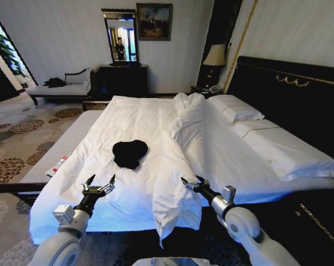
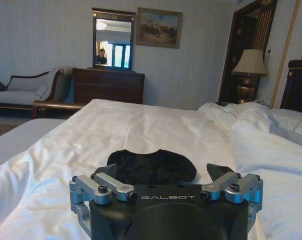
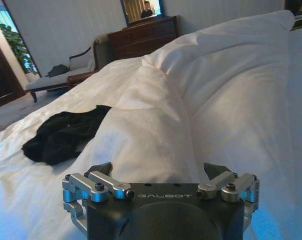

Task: Fold the clothes on the bed.

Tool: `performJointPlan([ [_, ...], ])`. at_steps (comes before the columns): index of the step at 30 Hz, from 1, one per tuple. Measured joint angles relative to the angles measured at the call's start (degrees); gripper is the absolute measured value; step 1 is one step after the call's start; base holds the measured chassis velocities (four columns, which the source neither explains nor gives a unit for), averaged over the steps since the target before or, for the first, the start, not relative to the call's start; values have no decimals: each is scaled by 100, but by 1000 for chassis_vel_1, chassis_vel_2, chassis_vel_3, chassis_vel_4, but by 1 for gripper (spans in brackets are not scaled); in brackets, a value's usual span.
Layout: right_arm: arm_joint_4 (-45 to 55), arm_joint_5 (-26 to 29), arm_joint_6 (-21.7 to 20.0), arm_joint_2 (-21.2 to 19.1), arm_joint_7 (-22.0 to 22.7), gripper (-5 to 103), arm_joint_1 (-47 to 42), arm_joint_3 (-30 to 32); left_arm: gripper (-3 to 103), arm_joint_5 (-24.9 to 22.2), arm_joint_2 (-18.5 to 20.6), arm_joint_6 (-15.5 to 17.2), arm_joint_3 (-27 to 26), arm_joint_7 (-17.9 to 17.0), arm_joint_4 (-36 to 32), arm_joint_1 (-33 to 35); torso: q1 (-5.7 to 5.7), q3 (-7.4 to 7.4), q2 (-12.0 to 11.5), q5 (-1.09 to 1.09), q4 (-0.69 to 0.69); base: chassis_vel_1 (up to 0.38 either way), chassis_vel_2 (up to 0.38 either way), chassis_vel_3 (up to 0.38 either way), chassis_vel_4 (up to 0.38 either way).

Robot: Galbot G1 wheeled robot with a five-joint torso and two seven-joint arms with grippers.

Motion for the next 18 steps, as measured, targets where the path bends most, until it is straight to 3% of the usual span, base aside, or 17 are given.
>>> performJointPlan([
  [4, 49, 136, -30, 2, 30, 102, 5, -25, 100, -11, 18, 5, 22, -15, 6, -68, 1, 0, 0, 0, 0, 0, 0, 0, 0],
  [6, 79, 133, -31, -11, 11, 98, -47, -28, 100, -16, 25, 9, 29, -22, 6, -88, 1, 0, 0, -1, -1, 0, 0, 0, 0],
  [14, 167, 88, -21, -4, -9, 66, -116, -57, 100, -18, 37, 10, 44, -23, 8, -92, 0, 0, 0, 0, 0, 0, 0, 0, 0],
  [18, 265, 76, -27, -3, 2, 55, -173, -45, 100, -6, 36, 10, 58, -23, -10, -91, 1, 0, 0, 0, 0, 0, 0, 0, 0],
])
